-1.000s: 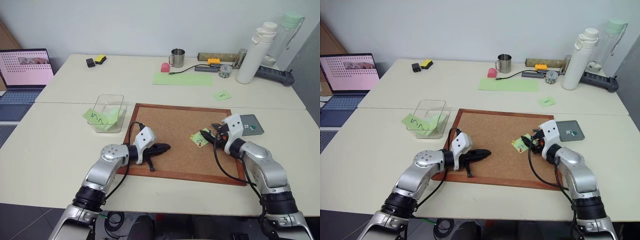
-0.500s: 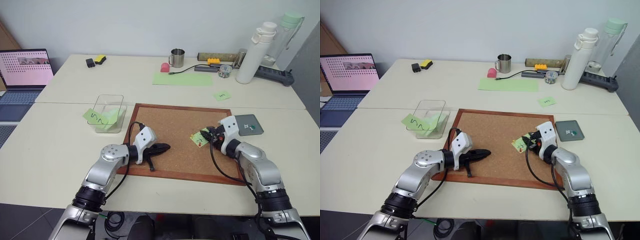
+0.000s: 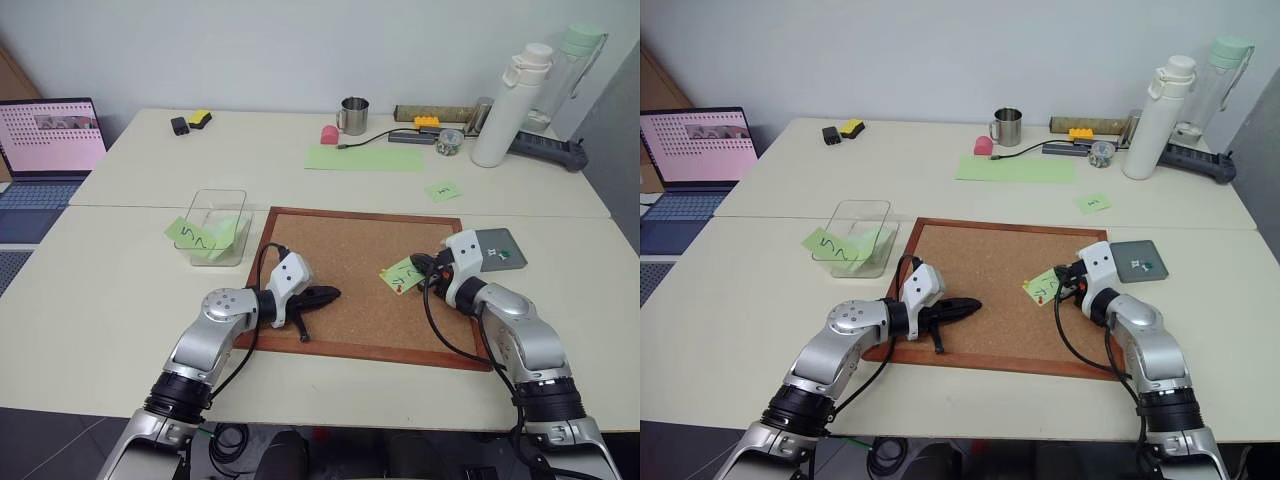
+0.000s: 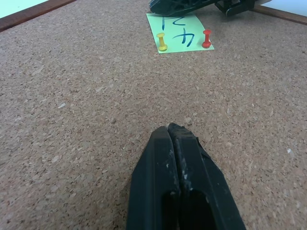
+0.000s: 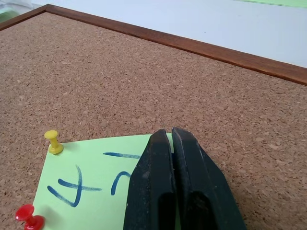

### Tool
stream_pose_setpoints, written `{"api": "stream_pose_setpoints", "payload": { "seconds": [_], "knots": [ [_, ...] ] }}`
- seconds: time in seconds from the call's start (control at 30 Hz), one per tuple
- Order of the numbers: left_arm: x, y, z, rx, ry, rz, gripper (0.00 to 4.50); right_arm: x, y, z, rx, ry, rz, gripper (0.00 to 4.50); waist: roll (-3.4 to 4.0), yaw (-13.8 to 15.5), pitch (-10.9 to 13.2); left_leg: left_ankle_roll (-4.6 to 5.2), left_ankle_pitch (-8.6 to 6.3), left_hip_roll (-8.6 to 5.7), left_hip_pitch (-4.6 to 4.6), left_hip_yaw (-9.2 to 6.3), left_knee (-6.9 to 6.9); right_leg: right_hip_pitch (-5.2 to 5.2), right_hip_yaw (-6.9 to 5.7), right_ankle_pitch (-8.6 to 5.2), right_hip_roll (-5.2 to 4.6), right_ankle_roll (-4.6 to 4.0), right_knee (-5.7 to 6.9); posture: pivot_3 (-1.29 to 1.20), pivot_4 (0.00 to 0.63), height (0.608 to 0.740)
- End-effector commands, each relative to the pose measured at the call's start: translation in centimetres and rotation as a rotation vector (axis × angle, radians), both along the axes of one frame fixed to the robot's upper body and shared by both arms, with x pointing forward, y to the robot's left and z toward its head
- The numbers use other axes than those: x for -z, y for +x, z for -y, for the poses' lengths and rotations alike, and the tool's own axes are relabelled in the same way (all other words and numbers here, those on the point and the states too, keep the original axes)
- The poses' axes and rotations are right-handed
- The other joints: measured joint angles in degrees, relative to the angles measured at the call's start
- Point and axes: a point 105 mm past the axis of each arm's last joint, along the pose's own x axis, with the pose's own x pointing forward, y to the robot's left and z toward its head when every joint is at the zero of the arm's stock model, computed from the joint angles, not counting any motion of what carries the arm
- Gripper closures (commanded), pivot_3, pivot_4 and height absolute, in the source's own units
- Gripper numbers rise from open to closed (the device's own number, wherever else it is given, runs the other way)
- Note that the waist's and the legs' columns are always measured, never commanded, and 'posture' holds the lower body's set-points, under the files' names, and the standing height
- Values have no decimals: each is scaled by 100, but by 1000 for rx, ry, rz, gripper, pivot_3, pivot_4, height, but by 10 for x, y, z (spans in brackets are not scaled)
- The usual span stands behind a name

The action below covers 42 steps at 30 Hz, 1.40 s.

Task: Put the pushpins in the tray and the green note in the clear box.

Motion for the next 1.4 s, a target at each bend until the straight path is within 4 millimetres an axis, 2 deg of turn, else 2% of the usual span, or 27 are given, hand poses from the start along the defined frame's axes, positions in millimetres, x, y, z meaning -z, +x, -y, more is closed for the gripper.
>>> {"api": "stream_pose_setpoints", "payload": {
  "seconds": [0.03,0.23,0.47,0.8,0.9,1.03,1.13,1.23,1.4],
  "knots": [
    [2,0,-1,-12,16,-6,4500,-40,-4,-8,-27,60,128,4474,0,0,0,0,0,0,0,0,0,0,0,0,0,0,0,0,150,740],
    [2,0,-2,-9,17,-13,4500,-50,-12,-5,-36,74,144,4474,0,0,0,0,0,0,0,-1,0,0,-1,0,0,0,0,0,150,740],
    [2,0,-1,-3,16,-15,4500,-52,-16,0,-26,71,141,4474,0,1,0,0,0,0,0,-2,-1,0,-1,0,0,0,-1,0,150,740],
    [2,-1,1,2,14,-15,4500,-59,-16,8,21,96,161,4474,0,1,0,1,0,0,0,-2,-1,0,-1,0,0,0,-2,0,150,740],
    [2,-2,1,3,13,-14,4500,-66,-9,28,129,117,191,4474,0,1,0,1,0,0,-1,-2,-2,0,-2,0,0,0,-2,0,150,740],
    [2,-3,1,7,13,-16,4500,-71,0,72,314,103,212,4474,0,2,0,0,0,-1,-1,-1,-2,0,0,0,0,0,-2,0,150,740],
    [3,-5,1,10,14,-16,4500,-68,4,100,407,93,183,4474,0,2,0,0,0,0,-1,1,-3,0,0,0,0,0,-3,0,150,740],
    [3,-5,1,11,13,-15,4500,-62,6,116,446,68,149,4474,1,1,0,1,0,1,0,1,-5,0,0,0,1,0,-2,0,150,740],
    [2,-3,2,9,11,-12,4500,-52,12,119,444,92,89,4474,3,0,-1,1,-1,0,1,7,-4,0,5,0,0,0,-2,0,150,740]
  ]
}}
